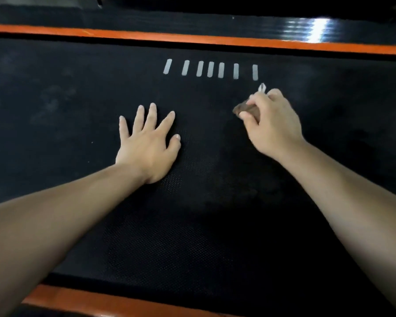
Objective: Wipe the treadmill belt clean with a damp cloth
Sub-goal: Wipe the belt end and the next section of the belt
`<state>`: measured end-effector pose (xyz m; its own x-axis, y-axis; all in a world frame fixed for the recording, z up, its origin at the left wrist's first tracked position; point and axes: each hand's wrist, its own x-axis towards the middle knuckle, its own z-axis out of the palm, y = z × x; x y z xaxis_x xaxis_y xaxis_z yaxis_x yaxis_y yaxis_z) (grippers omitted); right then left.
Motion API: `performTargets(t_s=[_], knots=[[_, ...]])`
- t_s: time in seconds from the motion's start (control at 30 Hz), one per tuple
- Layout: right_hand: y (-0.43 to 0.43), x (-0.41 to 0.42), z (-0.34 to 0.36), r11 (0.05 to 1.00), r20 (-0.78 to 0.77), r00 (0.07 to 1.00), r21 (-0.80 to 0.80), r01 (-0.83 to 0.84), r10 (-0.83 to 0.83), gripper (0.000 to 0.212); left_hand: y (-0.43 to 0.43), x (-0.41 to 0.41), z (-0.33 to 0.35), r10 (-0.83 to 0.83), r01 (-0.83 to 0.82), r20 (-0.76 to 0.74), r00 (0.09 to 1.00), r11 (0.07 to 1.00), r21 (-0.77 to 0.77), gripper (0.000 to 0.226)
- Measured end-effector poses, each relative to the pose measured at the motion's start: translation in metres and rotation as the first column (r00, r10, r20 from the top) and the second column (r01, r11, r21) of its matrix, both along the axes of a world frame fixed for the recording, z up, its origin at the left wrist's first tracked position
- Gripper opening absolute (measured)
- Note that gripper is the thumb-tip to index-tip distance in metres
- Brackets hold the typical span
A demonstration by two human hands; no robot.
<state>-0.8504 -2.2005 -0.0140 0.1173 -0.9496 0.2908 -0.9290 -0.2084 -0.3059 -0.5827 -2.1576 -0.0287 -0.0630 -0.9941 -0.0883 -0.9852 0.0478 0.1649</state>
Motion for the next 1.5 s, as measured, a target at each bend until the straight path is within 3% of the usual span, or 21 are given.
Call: performTargets(t_s=[0.13,0.2,0.3,0.33,0.47,0.53,0.7,0.83,0.9,1.07,1.1,1.23,1.3,1.4,1.43,1.5], knots=[[0.042,0.015,-0.002,0.956,0.047,0.956,0.026,-0.291,0.290,0.026,0.001,-0.003,0.003,-0.018,0.017,0.015,1.000,1.000,0.022,0.062],[0.017,0.002,0.001,0.974,0.017,0.974,0.025,-0.225,0.225,0.027,-0.001,-0.006,0.006,-0.030,0.029,0.017,0.999,0.998,0.057,0.061],[-0.024,-0.009,0.005,0.997,0.051,0.996,0.025,0.076,-0.077,0.027,-0.013,-0.012,0.011,-0.071,0.072,-0.004,0.997,0.995,0.072,0.060],[-0.025,-0.003,0.004,0.994,0.050,0.993,0.020,0.103,-0.104,0.026,-0.020,-0.014,0.013,-0.091,0.092,-0.009,0.996,0.994,0.063,0.060],[0.012,0.022,0.002,0.978,0.037,0.979,0.055,-0.202,0.200,0.023,-0.044,-0.027,0.007,-0.072,0.073,-0.042,0.997,0.997,0.032,0.060],[-0.003,0.009,0.003,0.964,0.037,0.965,0.050,-0.261,0.259,0.019,-0.046,-0.029,0.001,-0.055,0.055,-0.030,0.998,0.999,0.000,0.061],[-0.089,-0.004,0.004,0.993,0.047,0.992,0.010,0.118,-0.118,0.020,-0.045,-0.028,-0.003,-0.070,0.069,-0.039,0.997,0.997,-0.042,0.063],[-0.068,0.027,-0.003,0.988,0.020,0.988,-0.002,-0.156,0.156,0.021,-0.045,-0.028,-0.005,-0.078,0.077,-0.018,0.997,0.995,-0.070,0.062],[-0.074,0.019,0.001,0.976,0.008,0.976,0.010,-0.217,0.217,0.020,-0.045,-0.028,-0.005,-0.077,0.076,-0.020,0.997,0.994,-0.075,0.062],[-0.142,0.015,0.010,0.987,0.055,0.986,0.013,0.160,-0.160,0.020,-0.045,-0.028,-0.006,-0.081,0.079,-0.024,0.996,0.993,-0.089,0.063],[-0.142,0.027,0.006,0.989,0.064,0.987,0.010,0.145,-0.145,0.018,-0.045,-0.028,-0.006,-0.084,0.082,-0.019,0.996,0.992,-0.091,0.064],[-0.118,0.050,-0.003,0.981,0.081,0.979,0.023,-0.192,0.190,0.013,-0.046,-0.029,-0.007,-0.077,0.076,-0.010,0.997,0.992,-0.104,0.066],[-0.138,0.038,0.003,0.990,0.038,0.989,0.005,-0.143,0.142,0.014,-0.046,-0.029,-0.007,-0.079,0.078,-0.010,0.997,0.992,-0.102,0.067],[-0.174,0.023,0.010,0.981,0.085,0.978,-0.019,0.194,-0.192,0.022,-0.046,-0.028,-0.007,-0.082,0.079,-0.022,0.996,0.992,-0.097,0.066],[-0.175,0.026,0.007,0.973,0.090,0.970,-0.023,0.229,-0.226,0.022,-0.046,-0.028,-0.007,-0.082,0.080,-0.020,0.996,0.992,-0.098,0.065],[-0.163,0.040,-0.001,0.995,0.066,0.993,-0.026,0.096,-0.094,0.019,-0.046,-0.029,-0.006,-0.077,0.076,-0.014,0.997,0.992,-0.100,0.065]])
